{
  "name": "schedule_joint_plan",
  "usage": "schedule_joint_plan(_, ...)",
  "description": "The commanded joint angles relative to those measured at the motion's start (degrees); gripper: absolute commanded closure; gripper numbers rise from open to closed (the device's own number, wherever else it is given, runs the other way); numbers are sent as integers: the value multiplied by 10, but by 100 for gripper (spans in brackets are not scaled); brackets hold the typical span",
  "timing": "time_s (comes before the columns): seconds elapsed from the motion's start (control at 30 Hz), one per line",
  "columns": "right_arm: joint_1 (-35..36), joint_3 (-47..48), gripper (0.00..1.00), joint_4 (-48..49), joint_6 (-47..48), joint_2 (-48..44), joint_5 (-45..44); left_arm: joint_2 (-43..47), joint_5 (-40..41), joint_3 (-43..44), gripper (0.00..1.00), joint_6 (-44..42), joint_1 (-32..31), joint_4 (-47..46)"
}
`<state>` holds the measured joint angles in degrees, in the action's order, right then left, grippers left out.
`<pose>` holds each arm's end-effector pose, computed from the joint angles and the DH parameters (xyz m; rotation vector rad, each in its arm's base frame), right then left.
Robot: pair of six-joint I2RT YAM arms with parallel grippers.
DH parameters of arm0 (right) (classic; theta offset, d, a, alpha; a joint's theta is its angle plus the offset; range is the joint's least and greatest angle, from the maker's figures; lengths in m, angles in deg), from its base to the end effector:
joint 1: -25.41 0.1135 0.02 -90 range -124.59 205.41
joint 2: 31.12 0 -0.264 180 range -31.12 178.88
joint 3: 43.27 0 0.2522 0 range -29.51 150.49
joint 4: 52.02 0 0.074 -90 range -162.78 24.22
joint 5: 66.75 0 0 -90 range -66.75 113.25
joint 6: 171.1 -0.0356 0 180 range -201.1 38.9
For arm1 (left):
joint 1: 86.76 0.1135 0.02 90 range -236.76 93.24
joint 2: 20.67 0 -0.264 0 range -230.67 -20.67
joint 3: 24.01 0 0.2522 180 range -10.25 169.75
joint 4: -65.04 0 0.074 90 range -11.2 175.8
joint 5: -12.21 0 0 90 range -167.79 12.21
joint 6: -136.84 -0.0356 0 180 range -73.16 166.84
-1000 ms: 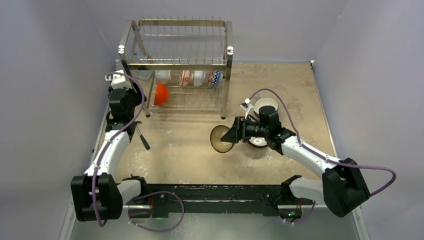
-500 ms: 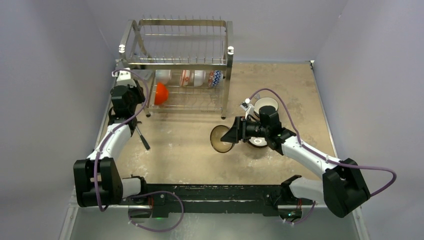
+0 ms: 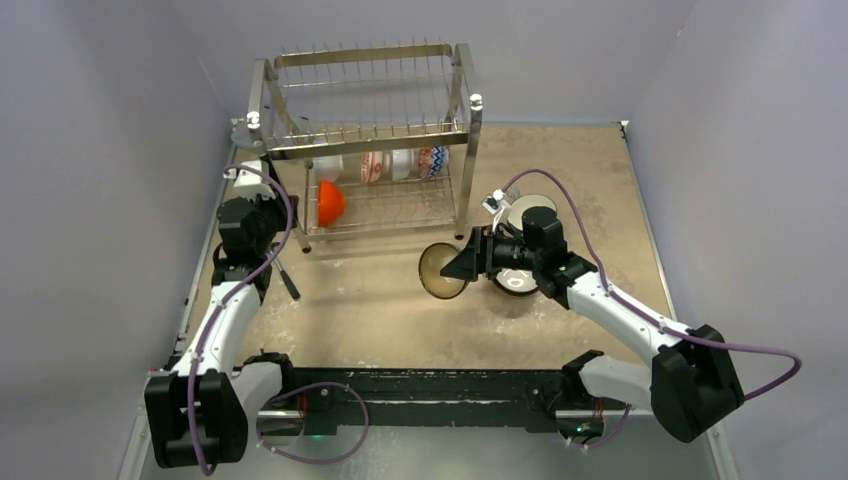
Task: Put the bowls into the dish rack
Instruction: Adjust the dish rack at the center of the board.
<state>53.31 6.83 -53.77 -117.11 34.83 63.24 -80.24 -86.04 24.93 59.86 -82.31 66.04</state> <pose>0.2116 0.1379 0.2551 -0.3876 2.0208 1.3841 0.2408 0.0136 0.2726 -0.1664 1.7699 -0.2357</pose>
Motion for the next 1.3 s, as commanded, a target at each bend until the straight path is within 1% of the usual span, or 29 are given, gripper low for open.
schedule_joint_plan(0.0,3,31,100,23,-8,-23,13,51,-128,-23,100,150,-12,-40)
schedule_joint_plan(0.07,5,31,100,23,-9,-27,7,62,-152,-41,100,177,-16,-45)
schedule_joint_plan(0.2,11,33,100,16,1,-43,-13,87,-167,-77,100,232,-39,-65)
schedule_joint_plan(0.4,22,35,100,7,23,-59,-45,119,-139,-92,100,252,-114,-42)
schedule_joint_plan(0.5,28,42,100,10,28,-53,-54,125,-140,-100,100,277,-138,-32)
schedule_joint_plan(0.77,49,68,100,19,52,-18,-82,165,-165,-121,100,300,-147,27)
schedule_joint_plan(0.93,51,81,100,27,69,-3,-106,206,-140,-112,100,266,-147,66)
schedule_joint_plan(0.97,51,84,100,28,73,0,-111,210,-131,-106,93,257,-148,75)
schedule_joint_plan(1.03,52,94,100,24,82,10,-119,212,-106,-94,72,246,-147,94)
schedule_joint_plan(1.07,52,99,100,21,86,16,-121,211,-97,-89,67,239,-147,102)
schedule_joint_plan(1.17,53,115,100,12,100,27,-134,210,-75,-78,60,222,-147,113)
schedule_joint_plan(1.27,53,121,100,16,109,39,-149,215,-63,-69,48,203,-147,123)
